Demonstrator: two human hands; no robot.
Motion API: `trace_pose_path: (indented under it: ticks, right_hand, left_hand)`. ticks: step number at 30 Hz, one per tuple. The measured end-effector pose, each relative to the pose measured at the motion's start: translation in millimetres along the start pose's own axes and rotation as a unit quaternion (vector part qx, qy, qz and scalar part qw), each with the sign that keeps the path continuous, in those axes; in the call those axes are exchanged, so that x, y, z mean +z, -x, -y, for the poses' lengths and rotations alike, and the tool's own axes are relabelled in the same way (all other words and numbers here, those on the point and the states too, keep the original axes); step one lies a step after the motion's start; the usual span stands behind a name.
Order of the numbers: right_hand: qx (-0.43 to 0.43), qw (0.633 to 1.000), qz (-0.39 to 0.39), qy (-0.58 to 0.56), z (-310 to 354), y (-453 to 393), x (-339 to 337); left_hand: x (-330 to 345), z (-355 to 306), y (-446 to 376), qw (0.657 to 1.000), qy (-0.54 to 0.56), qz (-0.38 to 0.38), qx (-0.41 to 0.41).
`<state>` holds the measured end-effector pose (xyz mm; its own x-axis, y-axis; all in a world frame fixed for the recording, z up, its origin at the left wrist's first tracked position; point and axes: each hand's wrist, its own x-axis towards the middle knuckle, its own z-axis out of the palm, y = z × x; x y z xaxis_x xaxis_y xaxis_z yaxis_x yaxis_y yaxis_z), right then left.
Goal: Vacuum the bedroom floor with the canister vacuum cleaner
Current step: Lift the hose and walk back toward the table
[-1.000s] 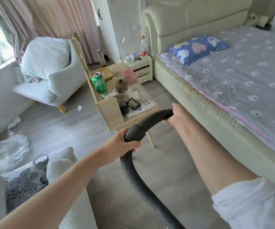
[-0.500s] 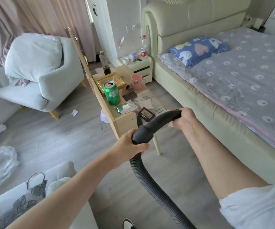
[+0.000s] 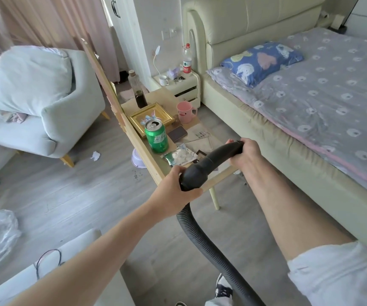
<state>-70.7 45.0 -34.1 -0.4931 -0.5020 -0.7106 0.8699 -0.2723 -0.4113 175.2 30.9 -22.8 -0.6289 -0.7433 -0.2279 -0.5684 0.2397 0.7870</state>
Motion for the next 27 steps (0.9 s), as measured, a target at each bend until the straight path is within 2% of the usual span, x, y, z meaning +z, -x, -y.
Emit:
trace_pose_path:
  ticks: [6, 10, 15, 20, 22, 25, 27]
  right_hand:
    - [-0.009, 0.999, 0.011, -0.030, 12.1, -17.9, 12.9]
    - [0.003, 0.999, 0.021, -0.031, 17.5, -33.6, 34.9]
    - [0.006, 0.999, 0.015, 0.030, 1.9, -59.9, 55.9]
    - [0.043, 0.984, -0.002, 0.175, 0.3, -81.0, 48.1]
    - [0.054, 0.974, -0.003, 0.220, 4.5, -85.9, 42.7]
    - [0.052, 0.979, -0.012, 0.198, 8.6, -84.8, 39.6]
    - [0.054, 0.985, -0.018, 0.160, 6.0, -85.9, 40.1]
  left_hand:
    - [-4.1, -10.2, -21.8, 0.975, -0.208, -0.051, 0.051]
    - [-10.4, -16.9, -43.0, 0.975, -0.211, -0.053, 0.044]
    - [-18.5, -2.4, -60.4, 0.969, -0.239, -0.061, 0.015]
    - [-4.7, -4.6, -71.6, 0.945, -0.328, -0.013, -0.010]
    - [7.3, -2.5, -68.2, 0.936, -0.350, -0.051, -0.004]
    - [23.7, 2.4, -57.7, 0.902, -0.406, -0.139, 0.047]
    - [27.1, 1.4, -56.5, 0.910, -0.388, -0.138, 0.041]
